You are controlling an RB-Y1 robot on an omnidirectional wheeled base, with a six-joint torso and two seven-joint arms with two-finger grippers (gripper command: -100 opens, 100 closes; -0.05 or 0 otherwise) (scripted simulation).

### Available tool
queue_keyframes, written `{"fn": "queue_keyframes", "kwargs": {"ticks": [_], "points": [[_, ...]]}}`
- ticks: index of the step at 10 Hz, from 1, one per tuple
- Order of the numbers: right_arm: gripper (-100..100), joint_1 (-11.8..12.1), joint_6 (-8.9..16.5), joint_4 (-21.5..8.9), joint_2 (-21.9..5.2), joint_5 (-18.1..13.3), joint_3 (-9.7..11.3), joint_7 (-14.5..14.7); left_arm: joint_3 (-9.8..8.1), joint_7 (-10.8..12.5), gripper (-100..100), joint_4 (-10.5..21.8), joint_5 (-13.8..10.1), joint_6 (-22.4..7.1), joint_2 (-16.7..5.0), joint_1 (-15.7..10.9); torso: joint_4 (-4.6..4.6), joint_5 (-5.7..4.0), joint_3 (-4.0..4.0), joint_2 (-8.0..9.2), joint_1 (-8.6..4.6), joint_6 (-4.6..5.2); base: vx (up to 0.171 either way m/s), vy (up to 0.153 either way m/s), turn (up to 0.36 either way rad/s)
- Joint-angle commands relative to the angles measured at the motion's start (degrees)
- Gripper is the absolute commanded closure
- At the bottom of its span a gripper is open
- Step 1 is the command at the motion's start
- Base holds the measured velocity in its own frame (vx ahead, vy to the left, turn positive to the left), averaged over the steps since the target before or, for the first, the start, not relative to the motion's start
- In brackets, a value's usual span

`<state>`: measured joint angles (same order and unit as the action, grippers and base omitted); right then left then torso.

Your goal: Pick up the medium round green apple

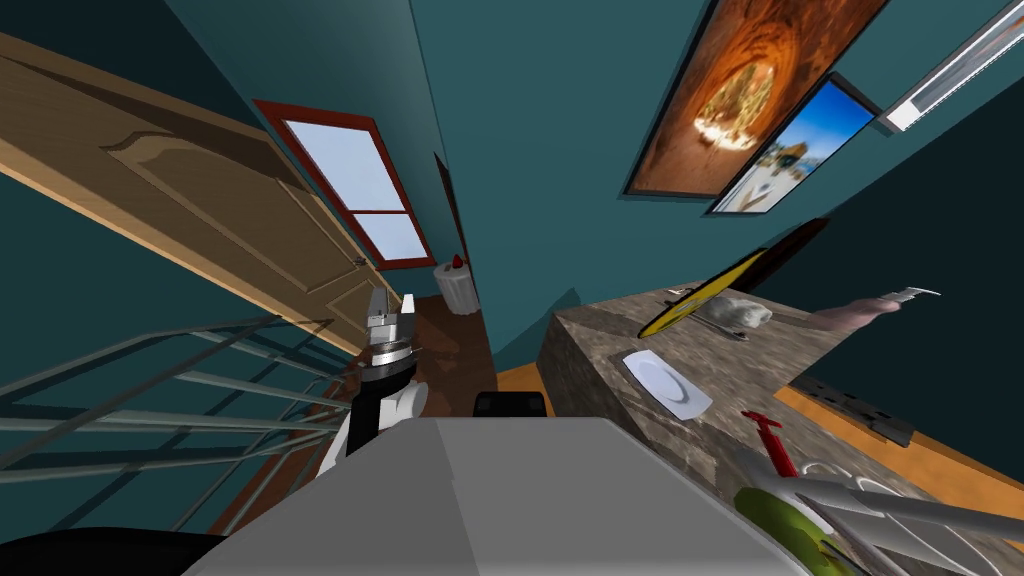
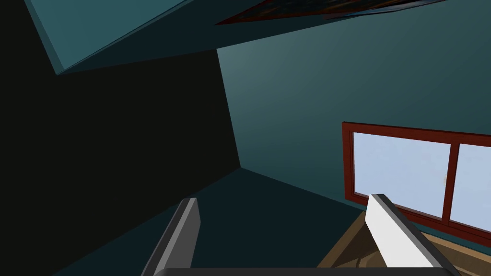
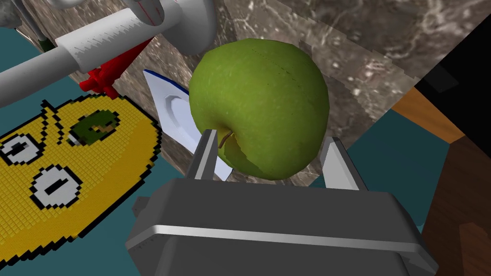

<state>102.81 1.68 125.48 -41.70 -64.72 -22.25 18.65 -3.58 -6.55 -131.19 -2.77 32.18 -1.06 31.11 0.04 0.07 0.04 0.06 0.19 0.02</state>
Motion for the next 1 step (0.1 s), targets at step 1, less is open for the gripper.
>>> {"fn": "queue_keyframes", "kwargs": {"ticks": [1], "points": [[0,0.0,0.0,0.0,0.0,0.0,0.0,0.0,0.00,0.0,0,0.0,0.0,0.0,0.0,0.0,0.00,0.00,0.00,0.00,0.00,0.00,0.000,0.000,0.000]]}}
